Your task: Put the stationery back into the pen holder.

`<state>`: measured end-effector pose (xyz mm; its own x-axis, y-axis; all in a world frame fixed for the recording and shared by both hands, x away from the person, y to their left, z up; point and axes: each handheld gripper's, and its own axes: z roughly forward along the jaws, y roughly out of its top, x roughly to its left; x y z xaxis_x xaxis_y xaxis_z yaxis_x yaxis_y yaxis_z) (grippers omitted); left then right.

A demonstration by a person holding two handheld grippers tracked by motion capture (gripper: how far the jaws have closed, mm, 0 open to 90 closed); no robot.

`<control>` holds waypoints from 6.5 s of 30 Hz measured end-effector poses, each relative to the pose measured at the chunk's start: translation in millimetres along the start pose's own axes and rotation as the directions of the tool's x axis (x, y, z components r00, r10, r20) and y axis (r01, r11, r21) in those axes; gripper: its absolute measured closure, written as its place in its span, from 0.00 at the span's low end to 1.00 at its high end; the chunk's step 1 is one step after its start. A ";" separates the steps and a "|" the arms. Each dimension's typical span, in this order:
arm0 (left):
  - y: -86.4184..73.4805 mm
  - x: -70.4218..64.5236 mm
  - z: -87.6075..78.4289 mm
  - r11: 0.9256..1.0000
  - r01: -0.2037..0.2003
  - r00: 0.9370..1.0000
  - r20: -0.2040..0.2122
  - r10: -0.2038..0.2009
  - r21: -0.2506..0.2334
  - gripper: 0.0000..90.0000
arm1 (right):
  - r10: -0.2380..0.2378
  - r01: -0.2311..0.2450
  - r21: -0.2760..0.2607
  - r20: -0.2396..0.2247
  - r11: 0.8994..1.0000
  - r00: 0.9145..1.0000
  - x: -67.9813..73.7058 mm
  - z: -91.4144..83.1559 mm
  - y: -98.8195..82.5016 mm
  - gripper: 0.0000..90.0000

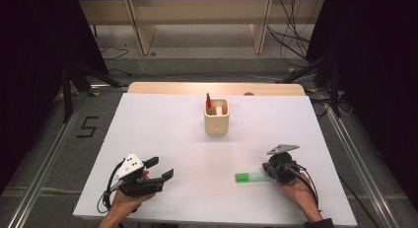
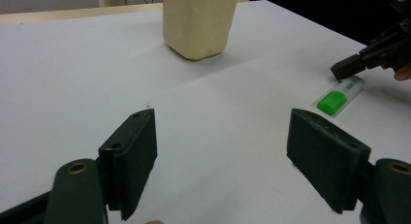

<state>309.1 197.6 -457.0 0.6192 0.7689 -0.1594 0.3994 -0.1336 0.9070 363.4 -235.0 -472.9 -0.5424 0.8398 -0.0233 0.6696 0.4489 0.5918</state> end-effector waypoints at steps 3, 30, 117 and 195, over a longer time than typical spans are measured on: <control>-0.1 1.2 -0.1 1.000 0.004 1.000 0.000 -0.004 -0.001 0.29 | -0.011 0.011 0.003 -0.004 1.000 1.000 3.6 -5.0 -5.7 1.00; 0.9 0.6 -2.5 1.000 -0.003 1.000 0.003 0.003 -0.010 0.29 | -0.029 0.032 0.044 -0.051 0.999 0.998 24.5 -23.4 -30.4 1.00; 1.4 4.4 -1.3 1.000 0.013 1.000 -0.006 -0.013 -0.015 0.29 | -0.265 0.281 0.074 -0.170 0.957 0.949 50.6 -23.0 22.9 0.74; -2.4 9.0 0.2 1.000 0.008 0.999 -0.038 -0.009 -0.013 0.24 | 0.085 -0.179 -0.506 -0.203 0.844 0.975 31.9 -12.6 138.2 0.74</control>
<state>313.9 204.7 -460.7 0.5898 0.7930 -0.1524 0.3956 -0.1192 0.9106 432.3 -150.1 -381.8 -0.5753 0.7952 0.1915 0.4056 0.0740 0.9111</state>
